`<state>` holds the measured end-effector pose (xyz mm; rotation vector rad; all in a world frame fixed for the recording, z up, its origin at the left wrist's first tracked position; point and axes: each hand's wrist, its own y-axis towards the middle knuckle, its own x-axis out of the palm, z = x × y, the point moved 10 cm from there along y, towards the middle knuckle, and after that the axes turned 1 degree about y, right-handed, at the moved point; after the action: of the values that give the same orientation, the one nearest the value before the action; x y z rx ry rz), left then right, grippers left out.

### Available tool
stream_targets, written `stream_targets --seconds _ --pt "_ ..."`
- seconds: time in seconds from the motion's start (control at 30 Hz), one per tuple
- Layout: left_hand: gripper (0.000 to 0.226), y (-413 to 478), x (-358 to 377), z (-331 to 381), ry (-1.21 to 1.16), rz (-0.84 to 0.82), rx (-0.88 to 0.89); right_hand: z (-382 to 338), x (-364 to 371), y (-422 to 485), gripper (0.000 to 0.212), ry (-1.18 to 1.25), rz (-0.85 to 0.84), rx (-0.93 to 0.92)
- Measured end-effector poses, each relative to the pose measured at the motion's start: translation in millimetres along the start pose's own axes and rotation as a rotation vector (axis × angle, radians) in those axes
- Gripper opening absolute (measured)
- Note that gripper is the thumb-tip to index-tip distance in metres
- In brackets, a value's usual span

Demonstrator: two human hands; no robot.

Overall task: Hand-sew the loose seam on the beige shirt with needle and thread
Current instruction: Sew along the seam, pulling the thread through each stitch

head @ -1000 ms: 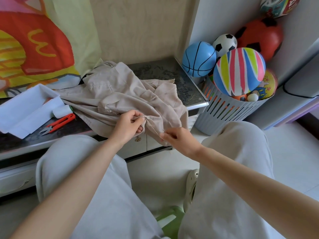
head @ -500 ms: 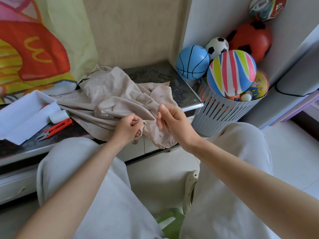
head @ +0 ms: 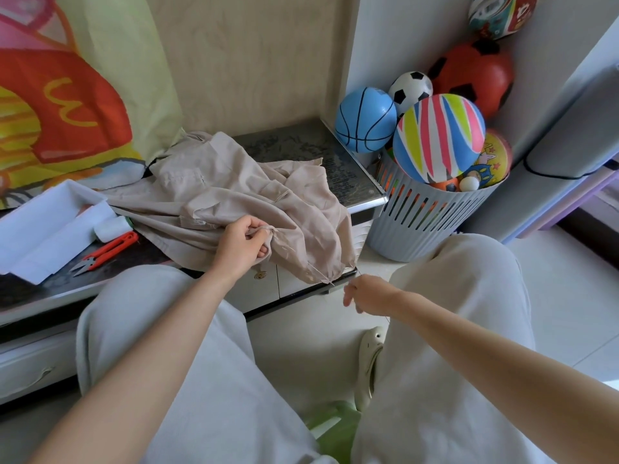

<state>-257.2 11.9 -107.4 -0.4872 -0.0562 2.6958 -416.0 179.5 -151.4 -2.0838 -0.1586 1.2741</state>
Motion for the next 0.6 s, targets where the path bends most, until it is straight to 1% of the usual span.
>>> stream_targets --seconds 0.03,0.07,0.13,0.17,0.2,0.27,0.33,0.43,0.53,0.6 --pt "0.021 -0.7 -0.4 0.8 -0.003 0.002 0.000 -7.2 -8.4 -0.2 0.032 -0.019 0.078 -0.030" --pt "0.021 -1.7 -0.1 2.0 -0.009 0.001 0.000 -17.1 -21.7 -2.3 0.031 0.027 0.192 -0.067" --pt "0.019 -4.5 1.6 5.0 -0.030 -0.009 -0.007 -40.6 -51.1 -9.8 0.025 0.199 0.418 -0.175" --pt "0.017 -6.5 2.7 7.0 -0.042 -0.018 -0.010 -53.8 -62.2 -12.8 0.023 0.269 0.490 -0.240" --pt "0.016 -8.6 4.2 9.6 -0.052 -0.030 -0.008 -66.0 -68.9 -14.7 0.023 0.330 0.527 -0.296" --pt "0.014 -12.5 7.1 14.2 -0.064 -0.057 -0.005 -88.5 -76.1 -18.2 0.018 0.423 0.550 -0.383" --pt "0.012 -15.7 10.4 16.3 -0.065 -0.091 -0.012 -103.5 -78.1 -18.9 0.012 0.436 0.555 -0.414" --pt "0.011 -19.4 11.9 18.8 -0.106 -0.123 -0.026 -110.9 -76.9 -13.4 0.015 0.431 0.545 -0.387" --pt "0.012 -21.9 11.6 21.1 -0.144 -0.138 -0.034 -108.9 -72.7 -4.5 0.006 0.465 0.524 -0.337" --pt "0.012 -22.4 10.8 21.6 -0.139 -0.138 -0.034 -105.0 -69.6 -0.6 0.016 0.453 0.533 -0.313"
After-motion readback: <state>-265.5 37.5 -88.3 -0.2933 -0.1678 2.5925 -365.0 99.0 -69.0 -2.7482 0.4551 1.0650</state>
